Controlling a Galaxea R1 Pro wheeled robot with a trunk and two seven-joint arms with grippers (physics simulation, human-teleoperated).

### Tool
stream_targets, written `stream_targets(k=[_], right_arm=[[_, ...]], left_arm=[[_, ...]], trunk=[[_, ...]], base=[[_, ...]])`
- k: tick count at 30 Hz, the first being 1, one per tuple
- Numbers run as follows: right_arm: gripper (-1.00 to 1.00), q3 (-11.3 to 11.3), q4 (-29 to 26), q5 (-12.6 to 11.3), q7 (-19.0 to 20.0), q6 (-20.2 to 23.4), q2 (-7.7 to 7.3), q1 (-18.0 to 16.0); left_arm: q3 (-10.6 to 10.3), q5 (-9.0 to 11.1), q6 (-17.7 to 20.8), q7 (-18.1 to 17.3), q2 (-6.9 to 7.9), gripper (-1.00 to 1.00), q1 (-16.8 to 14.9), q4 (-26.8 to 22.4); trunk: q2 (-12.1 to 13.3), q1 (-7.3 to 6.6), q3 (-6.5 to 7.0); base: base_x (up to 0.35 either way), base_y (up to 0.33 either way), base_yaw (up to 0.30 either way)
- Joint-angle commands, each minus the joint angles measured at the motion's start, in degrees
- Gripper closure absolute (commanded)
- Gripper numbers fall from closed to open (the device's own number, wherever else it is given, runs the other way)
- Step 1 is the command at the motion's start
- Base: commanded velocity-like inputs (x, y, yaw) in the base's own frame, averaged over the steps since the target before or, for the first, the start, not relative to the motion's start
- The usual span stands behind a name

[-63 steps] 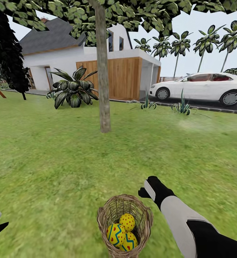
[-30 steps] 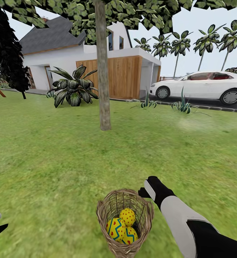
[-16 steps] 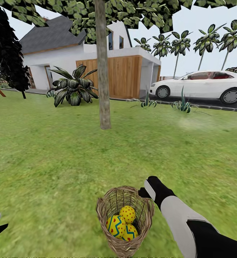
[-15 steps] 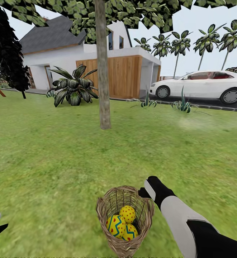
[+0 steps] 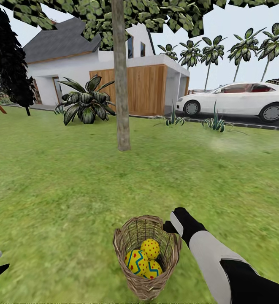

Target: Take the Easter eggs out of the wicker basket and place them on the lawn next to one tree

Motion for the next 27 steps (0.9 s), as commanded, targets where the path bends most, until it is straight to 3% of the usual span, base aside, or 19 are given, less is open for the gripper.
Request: stream_targets(k=[1,11,17,27], right_arm=[[-1.0,-0.3,-0.1,-0.2,-0.3,0.1,0.06,0.0],[-1.0,-0.4,-0.1,-0.2,-0.4,-1.6,0.06,0.0],[-1.0,-0.4,0.0,-0.2,-0.3,-3.4,-0.63,-0.1],[-1.0,-0.4,-0.1,-0.2,-0.3,-3.8,-1.39,-0.1]], left_arm=[[0.1,0.1,0.3,-0.2,0.0,-1.0,0.0,-0.1],[0.1,0.1,0.2,-0.1,0.0,-1.0,0.0,-0.1],[0.1,0.1,0.2,-0.1,0.0,-1.0,0.0,-0.1],[0.1,0.1,0.2,-0.1,0.0,-1.0,0.0,-0.1]], trunk=[[-0.4,0.22,-0.23],[-4.5,2.42,-2.03],[-4.5,2.42,-2.03],[-8.5,4.61,-3.83]], base=[[0.0,0.0,0.0],[0.0,0.0,0.0],[0.0,0.0,0.0],[0.0,0.0,0.0]])
